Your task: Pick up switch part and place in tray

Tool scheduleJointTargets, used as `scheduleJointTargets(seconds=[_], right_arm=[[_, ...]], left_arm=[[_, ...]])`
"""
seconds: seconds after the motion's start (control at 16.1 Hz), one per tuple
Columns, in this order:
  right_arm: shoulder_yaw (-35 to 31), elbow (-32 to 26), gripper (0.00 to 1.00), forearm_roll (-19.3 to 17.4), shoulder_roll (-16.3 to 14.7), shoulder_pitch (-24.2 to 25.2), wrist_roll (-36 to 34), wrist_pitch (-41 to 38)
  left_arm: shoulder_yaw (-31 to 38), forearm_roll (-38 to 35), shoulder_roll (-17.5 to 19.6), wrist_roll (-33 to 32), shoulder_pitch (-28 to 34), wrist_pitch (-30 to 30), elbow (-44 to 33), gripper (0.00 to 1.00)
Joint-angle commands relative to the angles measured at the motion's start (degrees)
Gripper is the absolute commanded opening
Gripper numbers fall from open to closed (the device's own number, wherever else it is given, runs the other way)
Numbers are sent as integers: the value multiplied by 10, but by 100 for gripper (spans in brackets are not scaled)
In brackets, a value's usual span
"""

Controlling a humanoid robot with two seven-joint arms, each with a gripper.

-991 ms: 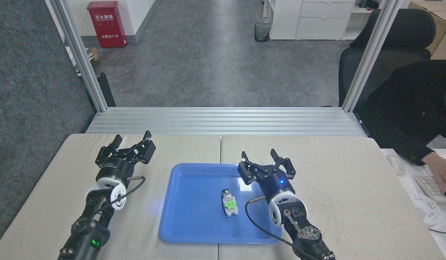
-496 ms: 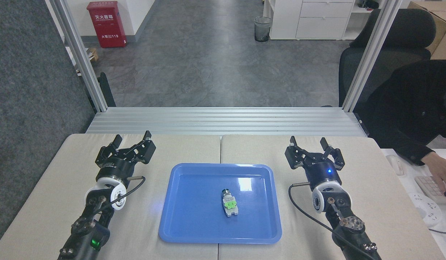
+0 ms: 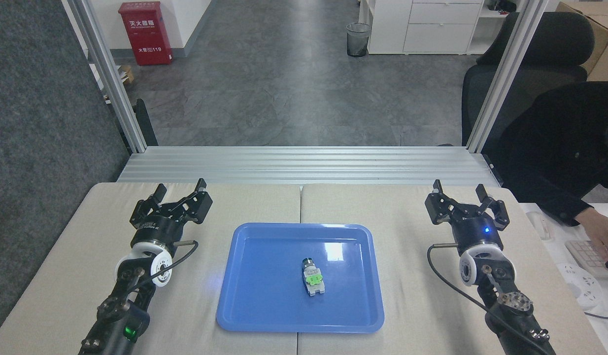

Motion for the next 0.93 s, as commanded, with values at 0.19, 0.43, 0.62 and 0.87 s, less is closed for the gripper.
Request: scheduleJointTargets(seconds=[0.19,0.43,0.62,0.87], right_arm=[[-22,-7,97,-12,-60,4,22,-62],[-47,-8,97,-12,-62,9,27,-102],[-47,-8,97,-12,-60,11,27,-103],[-47,-7,97,-11,-55,16,25,-103]], left_arm=[[0,0,0,0,0,0,0,100],[-1,0,0,0,0,0,0,100],[0,0,0,0,0,0,0,100],[0,0,0,0,0,0,0,100]])
